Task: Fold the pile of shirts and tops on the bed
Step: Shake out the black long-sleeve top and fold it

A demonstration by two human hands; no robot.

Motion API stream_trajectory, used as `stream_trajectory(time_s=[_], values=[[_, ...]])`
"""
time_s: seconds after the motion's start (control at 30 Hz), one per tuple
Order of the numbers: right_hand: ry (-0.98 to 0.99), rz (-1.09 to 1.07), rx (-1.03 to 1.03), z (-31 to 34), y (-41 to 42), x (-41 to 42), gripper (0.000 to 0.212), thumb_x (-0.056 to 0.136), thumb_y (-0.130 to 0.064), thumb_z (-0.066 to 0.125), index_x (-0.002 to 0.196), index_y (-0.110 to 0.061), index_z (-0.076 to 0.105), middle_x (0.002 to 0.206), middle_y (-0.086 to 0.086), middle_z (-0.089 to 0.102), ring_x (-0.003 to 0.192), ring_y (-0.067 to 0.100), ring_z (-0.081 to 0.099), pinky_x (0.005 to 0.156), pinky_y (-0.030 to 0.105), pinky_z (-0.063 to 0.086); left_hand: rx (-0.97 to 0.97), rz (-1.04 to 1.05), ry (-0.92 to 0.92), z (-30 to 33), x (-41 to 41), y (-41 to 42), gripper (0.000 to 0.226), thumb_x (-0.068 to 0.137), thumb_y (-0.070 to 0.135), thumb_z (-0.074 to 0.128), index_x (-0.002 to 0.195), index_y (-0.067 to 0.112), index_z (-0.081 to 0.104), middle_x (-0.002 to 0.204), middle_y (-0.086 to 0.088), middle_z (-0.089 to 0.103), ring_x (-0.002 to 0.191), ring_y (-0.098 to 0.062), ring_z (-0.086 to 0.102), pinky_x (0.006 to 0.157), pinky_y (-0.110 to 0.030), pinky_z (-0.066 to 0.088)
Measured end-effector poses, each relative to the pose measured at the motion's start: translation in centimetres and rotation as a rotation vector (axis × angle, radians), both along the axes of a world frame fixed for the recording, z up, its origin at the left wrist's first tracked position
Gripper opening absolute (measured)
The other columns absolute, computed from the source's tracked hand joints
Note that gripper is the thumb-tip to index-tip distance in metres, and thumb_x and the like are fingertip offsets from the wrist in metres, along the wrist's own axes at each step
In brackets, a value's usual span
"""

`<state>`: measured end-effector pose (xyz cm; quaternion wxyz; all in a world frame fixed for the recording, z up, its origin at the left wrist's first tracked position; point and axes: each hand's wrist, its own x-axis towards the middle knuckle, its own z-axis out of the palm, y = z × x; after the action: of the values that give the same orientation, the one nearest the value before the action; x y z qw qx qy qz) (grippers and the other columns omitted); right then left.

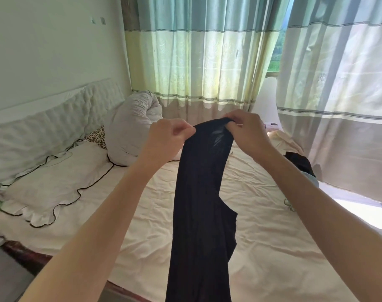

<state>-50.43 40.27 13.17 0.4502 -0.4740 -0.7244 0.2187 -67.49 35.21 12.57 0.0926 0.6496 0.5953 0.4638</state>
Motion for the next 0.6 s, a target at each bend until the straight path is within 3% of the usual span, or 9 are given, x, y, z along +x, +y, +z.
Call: stream_trajectory(time_s=[0.07, 0.1, 0.2, 0.27, 0.33, 0.4, 0.5, 0.53, 0.6], values=[[0.036, -0.009, -0.048, -0.7, 0.0, -0.4, 0.024, 0.091, -0.003, 0.047, 0.101, -0.012, 0.067, 0.088, -0.005, 0.063, 0.085, 0.011, 0.059, 0.076, 0.019, 0.048, 0.013, 0.009, 0.015, 0.1, 0.1, -0.3, 0.011, 0.089, 0.019, 0.063, 0.080, 0.018, 0.070, 0.052, 0.025, 0.051, 0.052, 0.015, 0.051, 0.058, 0.000, 0.034], [0.087, 0.002, -0.086, -1.0, -0.1, -0.5, 0.023, 0.092, -0.004, 0.047, 0.100, -0.013, 0.066, 0.088, -0.003, 0.064, 0.083, 0.011, 0.060, 0.073, 0.020, 0.049, 0.016, 0.023, 0.021, 0.0, 0.0, -0.3, 0.012, 0.089, 0.019, 0.062, 0.081, 0.017, 0.072, 0.054, 0.026, 0.052, 0.055, 0.014, 0.053, 0.060, 0.001, 0.035], [0.237, 0.095, -0.195, -1.0, -0.7, -0.7, 0.016, 0.092, -0.008, 0.052, 0.093, -0.016, 0.066, 0.079, -0.007, 0.064, 0.064, -0.001, 0.059, 0.054, 0.008, 0.044, 0.042, 0.091, 0.041, -0.4, -0.3, -0.5, 0.014, 0.089, 0.020, 0.062, 0.087, 0.013, 0.074, 0.065, 0.019, 0.060, 0.068, 0.001, 0.060, 0.072, -0.009, 0.043], [0.166, 0.143, -0.169, -0.9, -0.6, -0.4, 0.009, 0.090, -0.014, 0.060, 0.088, -0.015, 0.068, 0.074, -0.009, 0.063, 0.057, -0.007, 0.057, 0.052, 0.005, 0.041, 0.041, 0.128, 0.024, -0.7, -0.9, -0.3, 0.015, 0.089, 0.018, 0.061, 0.091, 0.011, 0.074, 0.074, 0.011, 0.064, 0.078, -0.008, 0.063, 0.081, -0.018, 0.045], [0.064, 0.210, -0.197, -0.6, -0.6, 0.0, 0.008, 0.087, -0.018, 0.065, 0.088, -0.011, 0.070, 0.072, -0.006, 0.064, 0.055, -0.008, 0.058, 0.054, 0.006, 0.043, -0.024, 0.115, -0.061, -1.4, -1.7, 0.1, 0.017, 0.090, 0.016, 0.058, 0.089, 0.008, 0.072, 0.078, 0.002, 0.066, 0.081, -0.014, 0.063, 0.086, -0.028, 0.047], [0.017, 0.356, -0.342, -0.3, -0.7, 0.6, 0.012, 0.086, -0.017, 0.067, 0.093, -0.008, 0.070, 0.077, 0.001, 0.068, 0.064, 0.001, 0.063, 0.061, 0.013, 0.047, -0.133, 0.020, -0.319, -2.0, -1.9, 0.3, 0.021, 0.093, 0.019, 0.051, 0.084, 0.004, 0.062, 0.078, -0.008, 0.058, 0.076, -0.021, 0.055, 0.079, -0.040, 0.049], [-0.107, 0.469, -0.453, -0.4, -0.3, 1.3, 0.016, 0.084, -0.006, 0.066, 0.099, -0.003, 0.067, 0.093, 0.015, 0.070, 0.077, 0.015, 0.064, 0.072, 0.022, 0.051, -0.277, -0.165, -0.804, -2.0, -1.6, -0.1, 0.026, 0.101, 0.019, 0.037, 0.087, 0.009, 0.057, 0.073, -0.001, 0.063, 0.069, -0.011, 0.059, 0.062, -0.023, 0.050], [-0.214, 0.389, -0.386, -0.6, 0.0, 1.4, 0.013, 0.083, -0.005, 0.067, 0.096, -0.003, 0.067, 0.094, 0.017, 0.068, 0.076, 0.014, 0.061, 0.072, 0.022, 0.048, -0.308, -0.177, -0.835, -1.9, -1.5, -0.3, 0.026, 0.101, 0.021, 0.037, 0.088, 0.011, 0.058, 0.069, 0.003, 0.065, 0.066, -0.008, 0.061, 0.057, -0.018, 0.049], [-0.350, 0.147, -0.203, -1.4, 0.6, 1.4, 0.007, 0.082, -0.010, 0.069, 0.090, -0.010, 0.068, 0.086, 0.008, 0.066, 0.073, 0.010, 0.054, 0.063, 0.017, 0.040, -0.333, -0.155, -0.567, -1.9, -1.3, -0.3, 0.020, 0.095, 0.034, 0.051, 0.089, 0.016, 0.057, 0.070, 0.007, 0.064, 0.068, -0.007, 0.058, 0.059, -0.015, 0.046]])
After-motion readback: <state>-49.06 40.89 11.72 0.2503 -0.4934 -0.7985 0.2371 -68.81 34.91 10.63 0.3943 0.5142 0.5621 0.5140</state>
